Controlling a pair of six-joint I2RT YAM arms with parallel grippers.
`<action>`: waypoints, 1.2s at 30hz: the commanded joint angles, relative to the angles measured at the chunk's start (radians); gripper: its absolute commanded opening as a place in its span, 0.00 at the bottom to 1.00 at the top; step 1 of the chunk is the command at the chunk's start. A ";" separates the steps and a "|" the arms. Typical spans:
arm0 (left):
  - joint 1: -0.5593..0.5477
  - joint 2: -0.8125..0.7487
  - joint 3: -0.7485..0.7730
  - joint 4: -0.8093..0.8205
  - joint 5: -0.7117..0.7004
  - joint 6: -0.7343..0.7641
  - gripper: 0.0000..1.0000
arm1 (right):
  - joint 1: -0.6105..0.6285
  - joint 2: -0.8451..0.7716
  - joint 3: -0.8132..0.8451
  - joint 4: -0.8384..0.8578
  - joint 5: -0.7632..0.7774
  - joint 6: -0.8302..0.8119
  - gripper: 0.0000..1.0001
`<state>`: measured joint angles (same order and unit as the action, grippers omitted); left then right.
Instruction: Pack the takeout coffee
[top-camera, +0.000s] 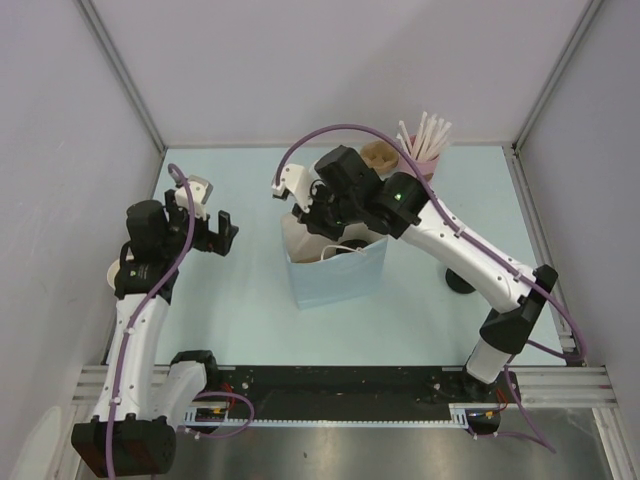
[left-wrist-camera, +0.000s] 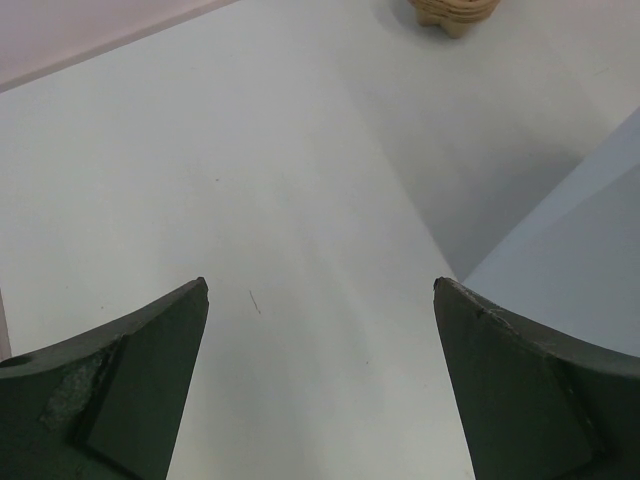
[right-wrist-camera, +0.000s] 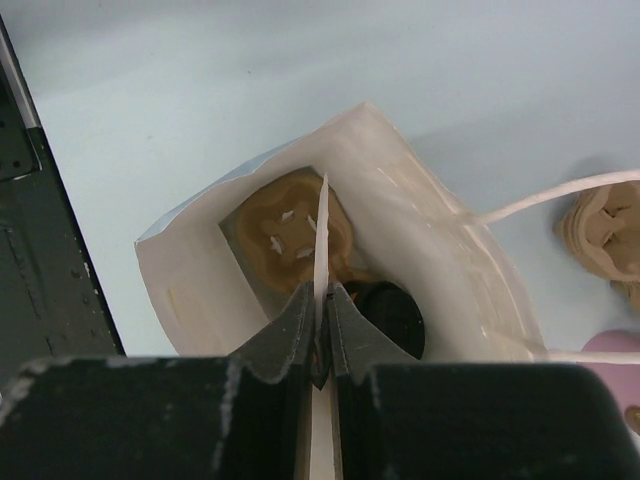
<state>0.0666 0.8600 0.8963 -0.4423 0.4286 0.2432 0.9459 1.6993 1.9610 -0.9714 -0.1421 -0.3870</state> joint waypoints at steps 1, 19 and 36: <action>0.009 0.004 -0.004 0.034 0.029 -0.016 0.99 | 0.011 -0.009 0.078 0.010 0.010 -0.007 0.14; 0.009 0.002 -0.008 0.040 0.029 -0.018 0.99 | -0.079 -0.208 0.043 0.037 0.010 -0.035 0.89; 0.009 -0.110 -0.056 0.151 -0.008 -0.094 0.99 | -0.559 -0.748 -0.609 0.522 -0.143 0.046 1.00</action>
<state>0.0669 0.8120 0.8669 -0.4004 0.4458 0.2047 0.4435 1.0077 1.4250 -0.6064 -0.2718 -0.3676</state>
